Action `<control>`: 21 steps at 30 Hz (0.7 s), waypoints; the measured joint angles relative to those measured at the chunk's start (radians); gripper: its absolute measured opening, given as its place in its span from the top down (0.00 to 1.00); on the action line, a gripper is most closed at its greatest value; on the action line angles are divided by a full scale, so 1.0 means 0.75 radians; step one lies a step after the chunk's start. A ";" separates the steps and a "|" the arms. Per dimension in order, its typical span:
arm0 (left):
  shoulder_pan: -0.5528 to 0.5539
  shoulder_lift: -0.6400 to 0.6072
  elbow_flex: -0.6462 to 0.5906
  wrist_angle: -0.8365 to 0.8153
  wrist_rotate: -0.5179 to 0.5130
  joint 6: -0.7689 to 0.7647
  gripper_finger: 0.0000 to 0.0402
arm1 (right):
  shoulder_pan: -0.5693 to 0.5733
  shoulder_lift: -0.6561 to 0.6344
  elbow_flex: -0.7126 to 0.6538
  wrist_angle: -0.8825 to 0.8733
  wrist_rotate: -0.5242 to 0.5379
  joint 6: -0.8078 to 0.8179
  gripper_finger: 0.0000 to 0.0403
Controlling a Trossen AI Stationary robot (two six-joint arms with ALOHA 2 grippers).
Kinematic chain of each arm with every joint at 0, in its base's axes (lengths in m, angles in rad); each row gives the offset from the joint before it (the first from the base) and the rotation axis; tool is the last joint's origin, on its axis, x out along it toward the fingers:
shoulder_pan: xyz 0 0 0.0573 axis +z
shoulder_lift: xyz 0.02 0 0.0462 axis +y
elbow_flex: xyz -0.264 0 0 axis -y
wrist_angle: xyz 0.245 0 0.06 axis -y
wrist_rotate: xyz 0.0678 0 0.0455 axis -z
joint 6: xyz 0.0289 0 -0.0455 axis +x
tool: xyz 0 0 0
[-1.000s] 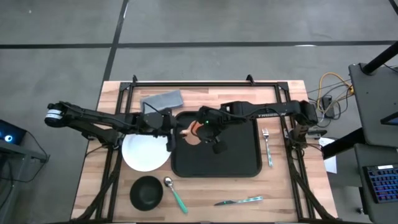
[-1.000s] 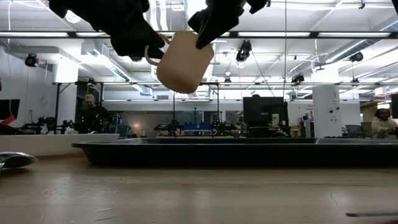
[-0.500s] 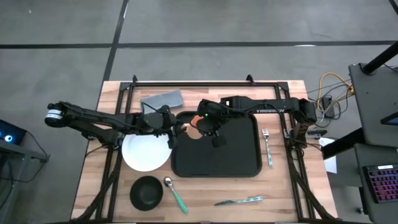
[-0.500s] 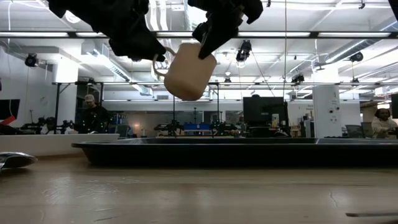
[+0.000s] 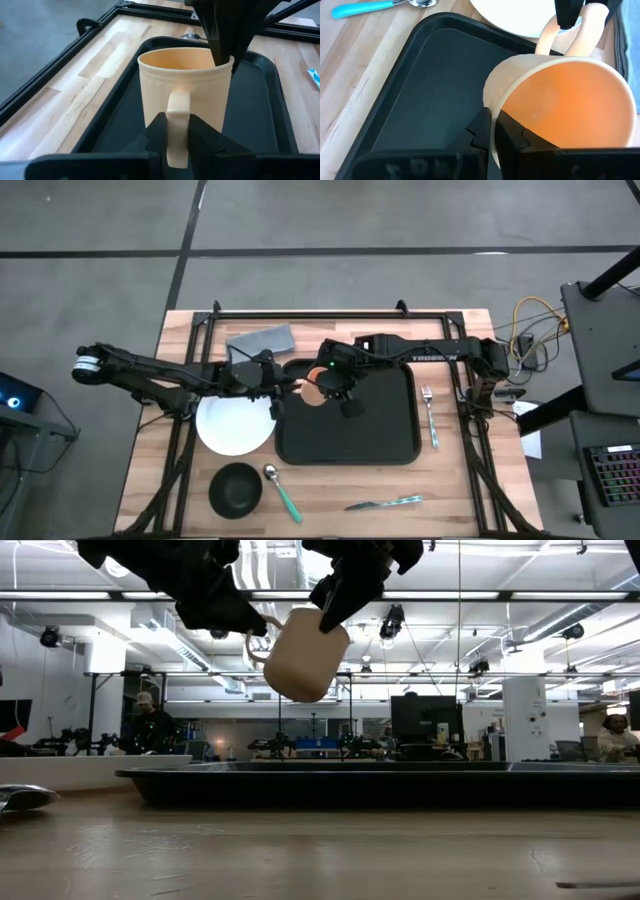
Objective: Set up tray
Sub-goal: Put the orange mug on the black tray
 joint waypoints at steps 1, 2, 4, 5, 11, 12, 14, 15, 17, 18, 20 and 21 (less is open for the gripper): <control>0.000 0.000 0.000 -0.001 0.000 0.000 0.93 | 0.000 0.001 0.000 0.000 0.001 0.000 0.98; 0.000 0.000 0.000 0.000 0.000 0.000 0.92 | 0.000 0.001 0.000 0.000 0.001 0.000 0.98; 0.000 0.000 0.000 0.000 -0.002 0.000 0.92 | 0.000 0.001 0.000 -0.001 0.001 -0.002 0.98; 0.000 0.000 0.000 0.000 -0.002 0.000 0.92 | 0.000 0.001 -0.001 -0.001 0.001 -0.001 0.98; 0.000 0.000 -0.001 -0.002 -0.003 -0.005 0.92 | 0.001 0.001 -0.001 -0.001 -0.001 0.013 0.98; 0.000 0.000 -0.001 -0.002 -0.003 -0.006 0.92 | 0.001 0.001 -0.001 -0.001 0.000 0.009 0.98; 0.000 0.000 -0.001 -0.003 -0.004 -0.012 0.92 | 0.001 0.001 -0.001 0.001 0.004 0.006 0.96; 0.000 0.000 -0.001 -0.005 -0.004 -0.020 0.92 | 0.002 0.000 -0.001 -0.002 0.006 0.006 0.95; 0.000 0.000 -0.001 -0.012 -0.005 -0.030 0.92 | 0.002 -0.008 -0.003 -0.006 0.006 0.006 0.91; 0.000 0.000 -0.001 -0.016 -0.006 -0.036 0.92 | 0.002 -0.017 -0.003 -0.009 0.007 0.006 0.88; 0.001 -0.001 -0.011 -0.018 -0.011 -0.055 0.92 | 0.000 -0.045 -0.002 -0.016 0.021 0.001 0.82; 0.001 -0.001 -0.020 -0.026 -0.018 -0.056 0.92 | -0.001 -0.064 0.005 -0.026 0.048 0.000 0.80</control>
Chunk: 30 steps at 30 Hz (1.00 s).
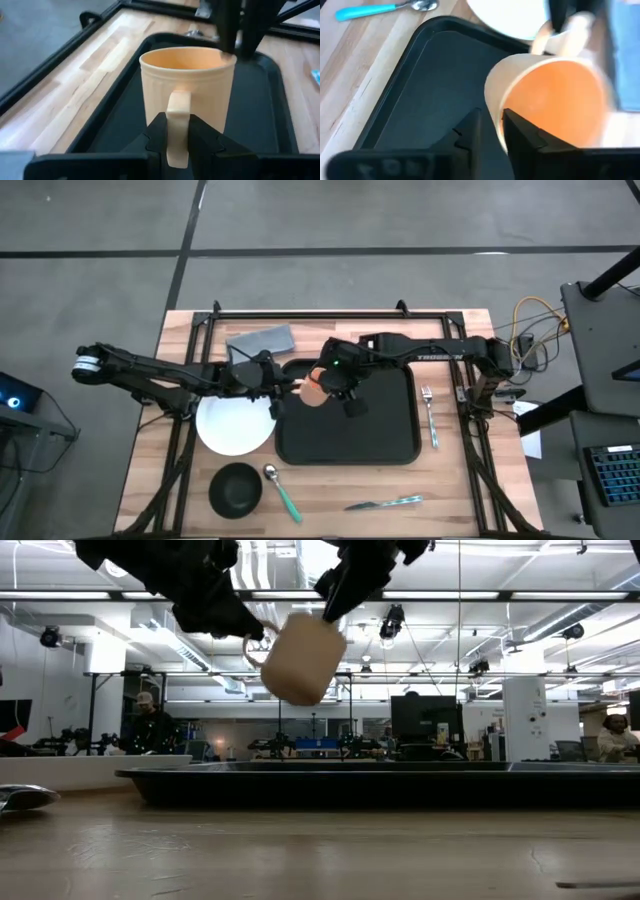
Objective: Set up tray
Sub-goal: Put the orange mug on the black tray
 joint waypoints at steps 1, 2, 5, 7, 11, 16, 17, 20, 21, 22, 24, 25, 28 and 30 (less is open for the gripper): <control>0.000 0.000 -0.011 -0.002 -0.013 -0.005 0.92 | -0.002 -0.019 0.010 -0.013 0.043 -0.001 0.77; 0.000 0.001 -0.022 -0.001 -0.049 -0.020 0.92 | -0.003 -0.035 0.021 -0.022 0.086 -0.002 0.74; -0.007 -0.001 -0.092 0.058 -0.152 -0.069 0.92 | -0.014 -0.104 0.029 -0.031 0.230 -0.005 0.66; -0.009 0.001 -0.166 0.163 -0.189 -0.068 0.92 | -0.027 -0.158 0.024 -0.029 0.297 0.027 0.62; -0.012 0.000 -0.359 0.550 -0.221 -0.058 0.92 | -0.058 -0.271 -0.024 -0.028 0.312 0.138 0.55; -0.012 0.008 -0.604 0.912 -0.320 -0.040 0.92 | -0.082 -0.418 -0.130 0.031 0.342 0.248 0.50; -0.012 0.008 -0.629 0.955 -0.344 -0.033 0.92 | -0.086 -0.446 -0.152 0.045 0.364 0.270 0.49; -0.012 0.006 -0.668 0.971 -0.374 -0.010 0.92 | -0.089 -0.512 -0.217 0.062 0.391 0.301 0.47; -0.012 0.007 -0.670 0.973 -0.378 0.004 0.92 | -0.089 -0.528 -0.236 0.063 0.391 0.306 0.47; -0.012 0.006 -0.673 0.982 -0.394 0.011 0.92 | -0.089 -0.542 -0.255 0.063 0.391 0.318 0.47; -0.012 0.008 -0.682 0.987 -0.436 0.014 0.92 | -0.087 -0.571 -0.294 0.069 0.390 0.345 0.46; -0.010 0.010 -0.689 0.981 -0.445 0.014 0.92 | -0.087 -0.584 -0.316 0.078 0.390 0.352 0.46; 0.002 0.011 -0.704 0.978 -0.446 0.004 0.92 | -0.088 -0.606 -0.376 0.097 0.391 0.357 0.46; 0.009 0.018 -0.722 0.979 -0.451 -0.022 0.92 | -0.088 -0.606 -0.412 0.123 0.391 0.357 0.46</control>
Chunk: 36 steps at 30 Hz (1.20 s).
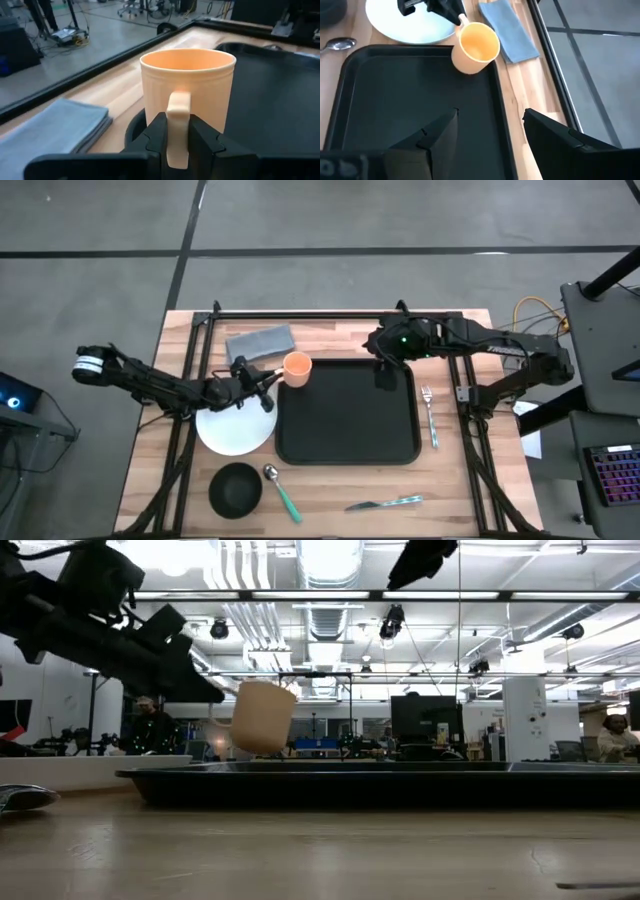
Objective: Set up tray
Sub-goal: Put the orange mug on the black tray, then put the white plate on the black tray to the bottom right of the orange mug
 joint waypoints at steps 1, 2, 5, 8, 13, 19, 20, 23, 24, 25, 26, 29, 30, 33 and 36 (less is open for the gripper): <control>0.001 0.011 -0.007 0.000 -0.012 -0.007 0.92 | 0.000 -0.001 -0.016 0.012 0.000 0.000 0.46; 0.002 0.024 -0.011 0.003 -0.021 -0.013 0.92 | 0.000 -0.002 -0.030 0.022 0.000 -0.001 0.46; 0.000 0.076 -0.006 0.031 -0.024 -0.043 0.92 | 0.000 -0.006 -0.066 0.080 -0.001 -0.005 0.46; 0.007 0.171 -0.003 0.080 -0.027 -0.064 0.92 | 0.000 -0.005 -0.086 0.092 -0.005 -0.010 0.46; 0.019 0.326 0.002 0.237 -0.030 -0.084 0.92 | 0.000 -0.006 -0.088 0.095 -0.008 -0.012 0.46; 0.020 0.431 0.002 0.290 -0.027 -0.158 0.89 | 0.000 -0.012 -0.072 0.075 -0.011 -0.021 0.46; 0.019 0.435 0.001 0.277 -0.016 -0.169 0.86 | 0.000 -0.013 -0.072 0.069 -0.011 -0.024 0.46; 0.016 0.424 -0.001 0.273 -0.005 -0.185 0.73 | 0.000 -0.023 -0.072 0.057 -0.011 -0.036 0.46; 0.016 0.405 -0.001 0.274 -0.002 -0.185 0.69 | 0.000 -0.024 -0.072 0.051 -0.011 -0.037 0.46; 0.014 0.383 -0.001 0.266 0.005 -0.185 0.66 | 0.000 -0.025 -0.072 0.048 -0.011 -0.041 0.46; 0.014 0.363 -0.001 0.266 0.016 -0.185 0.63 | 0.000 -0.025 -0.072 0.042 -0.011 -0.042 0.46; 0.013 0.277 -0.008 0.257 0.087 -0.171 0.58 | 0.000 -0.025 -0.072 0.029 -0.011 -0.040 0.46; 0.009 0.240 -0.008 0.259 0.118 -0.156 0.57 | 0.000 -0.025 -0.072 0.029 -0.011 -0.040 0.46; -0.022 0.111 -0.009 0.258 0.151 -0.087 0.56 | 0.001 -0.025 -0.075 0.043 -0.011 -0.030 0.46; -0.068 -0.048 -0.009 0.232 0.154 0.016 0.56 | 0.048 -0.020 -0.108 0.148 -0.012 0.033 0.46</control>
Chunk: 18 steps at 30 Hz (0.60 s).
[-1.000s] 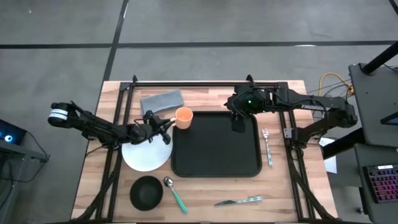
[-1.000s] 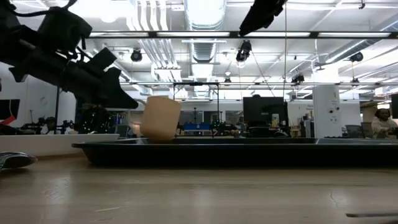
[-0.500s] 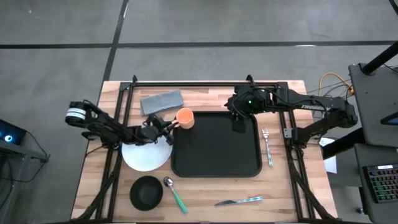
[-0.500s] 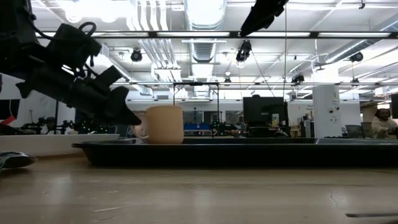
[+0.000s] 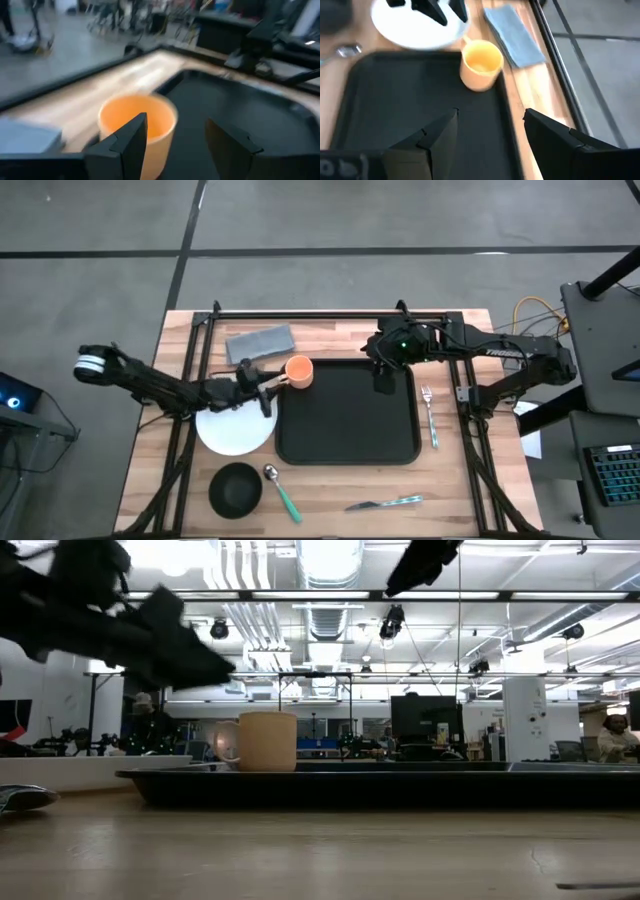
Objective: Set up tray
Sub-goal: Put the white plate on the black tray to the bottom right of the orange mug
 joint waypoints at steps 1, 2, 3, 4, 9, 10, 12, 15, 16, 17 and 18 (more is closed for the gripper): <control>-0.013 -0.056 0.002 -0.027 0.000 0.027 0.56 | 0.029 0.008 -0.018 0.050 -0.005 0.006 0.46; -0.024 -0.110 0.011 -0.059 0.001 0.043 0.56 | 0.060 0.021 -0.039 0.107 -0.013 0.000 0.46; -0.033 -0.160 0.021 -0.104 0.003 0.053 0.56 | 0.095 0.045 -0.061 0.168 -0.019 -0.010 0.46; -0.041 -0.208 0.032 -0.165 0.003 0.055 0.56 | 0.128 0.073 -0.079 0.235 -0.023 -0.022 0.46; -0.070 -0.391 0.129 -0.557 0.003 0.010 0.56 | 0.195 0.252 -0.093 0.408 -0.078 -0.046 0.46; -0.077 -0.408 0.160 -0.653 0.003 -0.004 0.56 | 0.195 0.288 -0.091 0.410 -0.091 -0.045 0.46; -0.097 -0.435 0.249 -0.921 0.010 -0.072 0.56 | 0.201 0.353 -0.088 0.407 -0.100 -0.046 0.46; -0.135 -0.423 0.398 -1.369 0.011 -0.335 0.56 | 0.209 0.406 -0.091 0.409 -0.102 -0.039 0.47; -0.154 -0.406 0.442 -1.485 0.009 -0.456 0.56 | 0.209 0.418 -0.091 0.407 -0.104 -0.039 0.47; -0.180 -0.385 0.480 -1.594 0.005 -0.563 0.56 | 0.209 0.428 -0.091 0.405 -0.103 -0.039 0.46; -0.213 -0.356 0.514 -1.692 0.004 -0.670 0.56 | 0.209 0.435 -0.092 0.392 -0.095 -0.039 0.46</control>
